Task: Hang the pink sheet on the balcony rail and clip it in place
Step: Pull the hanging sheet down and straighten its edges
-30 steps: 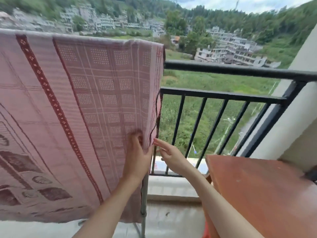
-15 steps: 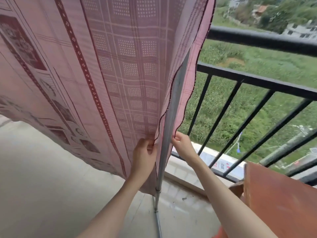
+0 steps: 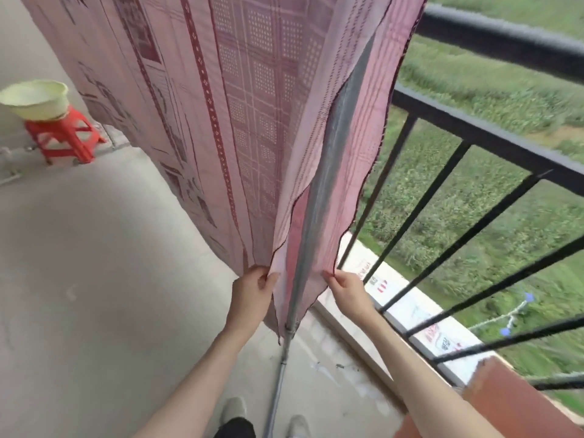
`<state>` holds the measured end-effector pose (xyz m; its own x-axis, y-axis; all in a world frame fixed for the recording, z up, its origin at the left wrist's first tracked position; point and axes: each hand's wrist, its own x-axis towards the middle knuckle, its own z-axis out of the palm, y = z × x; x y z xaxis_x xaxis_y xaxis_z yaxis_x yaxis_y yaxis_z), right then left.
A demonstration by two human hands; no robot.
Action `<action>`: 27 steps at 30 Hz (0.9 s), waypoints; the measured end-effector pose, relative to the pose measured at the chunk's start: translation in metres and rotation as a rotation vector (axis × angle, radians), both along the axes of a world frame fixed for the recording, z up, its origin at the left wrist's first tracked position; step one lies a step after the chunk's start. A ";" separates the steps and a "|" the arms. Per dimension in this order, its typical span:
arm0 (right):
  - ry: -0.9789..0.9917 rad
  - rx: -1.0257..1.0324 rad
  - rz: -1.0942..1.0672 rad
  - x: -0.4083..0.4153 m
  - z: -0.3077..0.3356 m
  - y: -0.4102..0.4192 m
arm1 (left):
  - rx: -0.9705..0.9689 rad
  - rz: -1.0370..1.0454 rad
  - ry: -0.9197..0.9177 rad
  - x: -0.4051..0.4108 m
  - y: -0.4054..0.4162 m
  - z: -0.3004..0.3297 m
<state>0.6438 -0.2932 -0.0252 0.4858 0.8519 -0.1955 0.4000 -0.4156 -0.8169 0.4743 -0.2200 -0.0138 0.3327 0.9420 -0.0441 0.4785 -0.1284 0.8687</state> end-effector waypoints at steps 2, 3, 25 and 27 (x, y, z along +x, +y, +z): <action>-0.068 0.019 0.087 0.004 -0.002 -0.006 | -0.014 0.034 -0.008 0.003 -0.019 -0.002; -0.101 0.038 0.114 0.006 -0.001 -0.008 | 0.000 0.041 -0.002 0.007 -0.027 -0.003; 0.171 0.690 0.352 0.036 0.148 0.025 | 0.675 0.117 -0.196 0.057 -0.021 0.128; 0.119 0.826 0.354 0.032 0.186 0.035 | 0.778 0.134 -0.301 0.063 -0.015 0.169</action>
<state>0.6756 -0.2586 0.1609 0.1842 0.8391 0.5118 0.2872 0.4521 -0.8445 0.5370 -0.2354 0.1549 0.1093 0.6994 0.7064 0.2947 -0.7015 0.6489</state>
